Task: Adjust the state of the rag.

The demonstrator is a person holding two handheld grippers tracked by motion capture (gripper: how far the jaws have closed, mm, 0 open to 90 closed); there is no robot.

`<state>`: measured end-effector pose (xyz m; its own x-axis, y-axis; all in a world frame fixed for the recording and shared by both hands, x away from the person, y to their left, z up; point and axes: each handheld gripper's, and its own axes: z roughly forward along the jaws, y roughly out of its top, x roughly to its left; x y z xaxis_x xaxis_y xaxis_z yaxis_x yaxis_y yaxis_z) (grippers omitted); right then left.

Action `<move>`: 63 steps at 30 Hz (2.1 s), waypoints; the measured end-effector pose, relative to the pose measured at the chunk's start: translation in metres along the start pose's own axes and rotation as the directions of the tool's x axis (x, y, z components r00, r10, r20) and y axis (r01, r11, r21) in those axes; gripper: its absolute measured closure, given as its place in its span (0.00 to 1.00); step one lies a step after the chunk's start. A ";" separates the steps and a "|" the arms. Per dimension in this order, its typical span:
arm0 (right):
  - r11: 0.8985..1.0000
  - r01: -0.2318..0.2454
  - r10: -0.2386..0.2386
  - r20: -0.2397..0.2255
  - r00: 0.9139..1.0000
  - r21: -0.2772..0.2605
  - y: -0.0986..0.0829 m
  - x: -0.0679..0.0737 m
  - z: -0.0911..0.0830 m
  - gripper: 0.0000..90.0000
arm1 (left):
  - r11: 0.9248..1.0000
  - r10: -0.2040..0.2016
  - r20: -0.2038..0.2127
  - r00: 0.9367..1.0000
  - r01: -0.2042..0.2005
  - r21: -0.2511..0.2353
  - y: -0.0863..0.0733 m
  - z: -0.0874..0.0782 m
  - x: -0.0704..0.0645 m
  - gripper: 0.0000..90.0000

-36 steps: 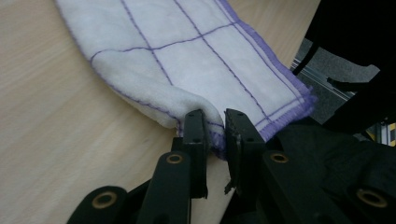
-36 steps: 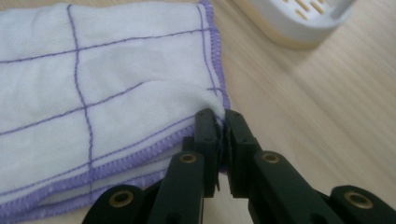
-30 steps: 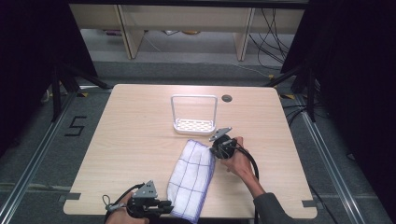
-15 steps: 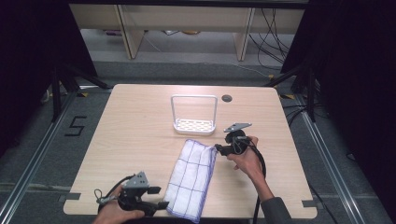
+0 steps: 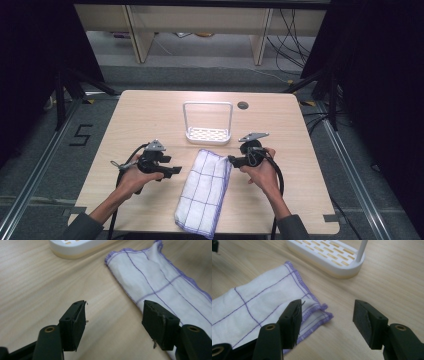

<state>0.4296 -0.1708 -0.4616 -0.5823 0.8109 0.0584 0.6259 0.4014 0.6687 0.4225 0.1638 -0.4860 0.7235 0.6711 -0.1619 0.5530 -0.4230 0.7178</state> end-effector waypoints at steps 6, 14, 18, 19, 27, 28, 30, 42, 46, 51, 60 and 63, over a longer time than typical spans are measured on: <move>0.999 -0.042 0.042 0.013 0.999 0.002 0.004 0.006 0.011 0.46 | 0.999 -0.031 -0.002 1.000 0.031 -0.012 0.021 0.027 0.008 0.41; 0.998 -0.051 0.051 0.005 0.999 0.025 0.012 0.009 0.028 0.52 | 0.999 -0.033 0.009 0.999 0.033 0.010 0.041 0.055 0.004 0.42; 0.995 -0.065 0.064 0.018 0.998 0.072 0.010 0.006 0.034 0.53 | 0.999 -0.043 0.011 0.999 0.043 0.011 0.046 0.063 0.005 0.43; 0.995 -0.063 0.061 0.018 0.998 0.084 0.009 0.005 0.034 0.54 | 0.999 -0.044 0.012 0.999 0.044 0.013 0.046 0.064 0.005 0.43; 0.992 -0.083 0.082 0.018 0.996 0.092 0.006 0.006 0.034 0.53 | 0.999 -0.032 0.024 0.999 0.032 0.019 0.053 0.076 0.004 0.46; 0.993 -0.063 0.063 0.008 0.998 0.102 0.006 0.005 0.035 0.53 | 0.999 -0.038 0.030 0.999 0.038 0.018 0.054 0.078 0.002 0.47; 0.992 -0.078 0.079 0.001 0.997 0.102 0.006 0.007 0.038 0.53 | 0.999 -0.007 0.035 0.999 0.006 0.037 0.054 0.081 -0.001 0.48; 0.992 -0.082 0.084 -0.017 0.996 0.100 0.000 0.010 0.048 0.69 | 1.000 -0.007 0.068 0.998 0.006 0.019 0.052 0.088 -0.005 0.78; 0.993 -0.068 0.071 -0.035 0.997 0.097 0.000 0.011 0.049 0.81 | 1.000 0.011 0.078 0.997 -0.013 0.024 0.052 0.088 -0.006 0.89; 0.994 -0.051 0.056 -0.047 0.997 0.094 0.001 0.013 0.049 0.89 | 1.000 0.025 0.082 0.996 -0.026 0.015 0.051 0.083 -0.006 0.93; 0.998 -0.035 0.039 -0.083 0.996 0.042 0.012 0.018 0.045 0.91 | 0.999 0.010 0.088 0.996 -0.007 -0.035 0.049 0.059 -0.003 0.95; 1.000 0.015 -0.014 -0.091 0.996 0.016 0.018 0.019 0.042 0.91 | 0.999 0.018 0.079 0.997 -0.015 -0.039 0.049 0.050 -0.001 0.95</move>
<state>0.4520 -0.1302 -0.4799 -0.6354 0.7634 0.1162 0.6251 0.4202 0.6578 0.4694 0.1115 -0.4842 0.7638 0.6131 -0.2020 0.5255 -0.4088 0.7461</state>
